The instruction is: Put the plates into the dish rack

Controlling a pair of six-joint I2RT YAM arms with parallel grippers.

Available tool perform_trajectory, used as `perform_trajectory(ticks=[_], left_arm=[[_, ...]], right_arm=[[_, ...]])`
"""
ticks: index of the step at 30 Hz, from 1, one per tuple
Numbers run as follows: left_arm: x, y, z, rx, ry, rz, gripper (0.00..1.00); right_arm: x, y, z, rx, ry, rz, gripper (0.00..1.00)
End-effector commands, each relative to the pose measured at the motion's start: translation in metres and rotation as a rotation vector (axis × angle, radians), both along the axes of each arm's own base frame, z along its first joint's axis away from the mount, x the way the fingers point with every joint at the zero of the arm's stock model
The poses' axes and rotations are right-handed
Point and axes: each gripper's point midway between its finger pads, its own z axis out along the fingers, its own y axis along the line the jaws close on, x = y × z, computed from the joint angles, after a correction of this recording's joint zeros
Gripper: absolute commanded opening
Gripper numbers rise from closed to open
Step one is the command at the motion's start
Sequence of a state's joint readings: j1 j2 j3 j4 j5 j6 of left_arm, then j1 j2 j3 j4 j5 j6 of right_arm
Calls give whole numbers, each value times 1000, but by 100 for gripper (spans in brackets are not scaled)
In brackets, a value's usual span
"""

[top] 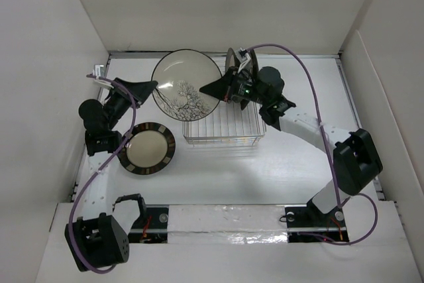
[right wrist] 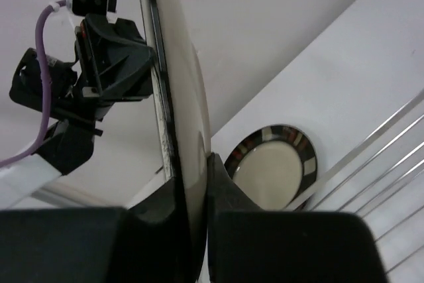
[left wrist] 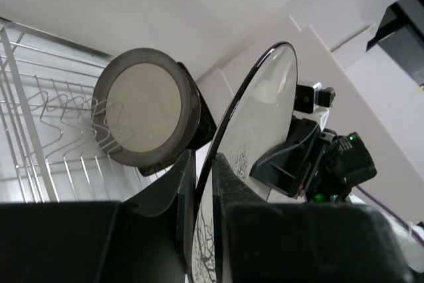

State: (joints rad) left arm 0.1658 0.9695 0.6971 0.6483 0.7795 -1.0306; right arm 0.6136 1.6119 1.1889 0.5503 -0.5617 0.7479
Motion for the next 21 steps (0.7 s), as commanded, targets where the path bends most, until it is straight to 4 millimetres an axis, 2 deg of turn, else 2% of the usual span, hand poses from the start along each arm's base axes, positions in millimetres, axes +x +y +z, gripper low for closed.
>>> perform_trajectory(ticks=[1,2,3,4,5,6,7,8,9,10,11,12,13,14,15,16,17,18,19,20,21], left_arm=[[-32,-13,25,62,-103,-49,0],[-30,-11,18,72,-74,-31,0],[-29,-9,4,82,-7,-15,14],[-26,-5,-2,122,-7,16,26],[-26,-3,-4,140,6,27,40],[-27,-2,-11,156,40,33,57],[-28,-4,-12,174,39,34,61],[-29,-3,-12,202,26,40,65],[-32,-5,-14,210,39,33,67],[-33,-6,-11,221,31,49,68],[-33,-5,-5,257,4,68,68],[-36,-4,-8,277,22,80,67],[-34,0,-6,297,21,124,66],[-37,-5,-2,318,4,120,64],[-40,-8,-4,348,-2,119,60],[-38,-8,-6,363,0,130,57],[-42,-20,-7,377,-6,92,53],[-41,-23,-10,412,-4,88,45],[-46,-35,-16,434,2,50,40],[-45,-32,-19,453,9,65,32],[-51,-43,-22,470,5,29,16]], right_arm=[[-5,-9,47,108,-181,-58,0],[-5,-12,49,111,-182,-72,0],[1,-16,47,90,-173,-119,0],[6,-20,46,69,-163,-158,0],[4,-23,58,63,-178,-189,0],[17,-33,62,38,-194,-287,0],[25,-39,52,-24,-153,-340,0],[28,-44,55,-54,-151,-386,0],[44,-60,56,-126,-140,-506,0],[49,-66,58,-156,-139,-566,0],[57,-78,60,-189,-136,-638,0],[70,-95,72,-219,-153,-773,0],[72,-101,64,-276,-134,-821,0],[78,-108,63,-304,-127,-866,0],[88,-119,47,-386,-101,-940,0],[90,-120,56,-390,-108,-972,0],[94,-124,55,-417,-102,-1007,0],[100,-128,51,-471,-93,-1068,0],[106,-139,51,-499,-84,-1147,0],[105,-131,50,-516,-87,-1131,0],[109,-139,50,-547,-85,-1184,0]])
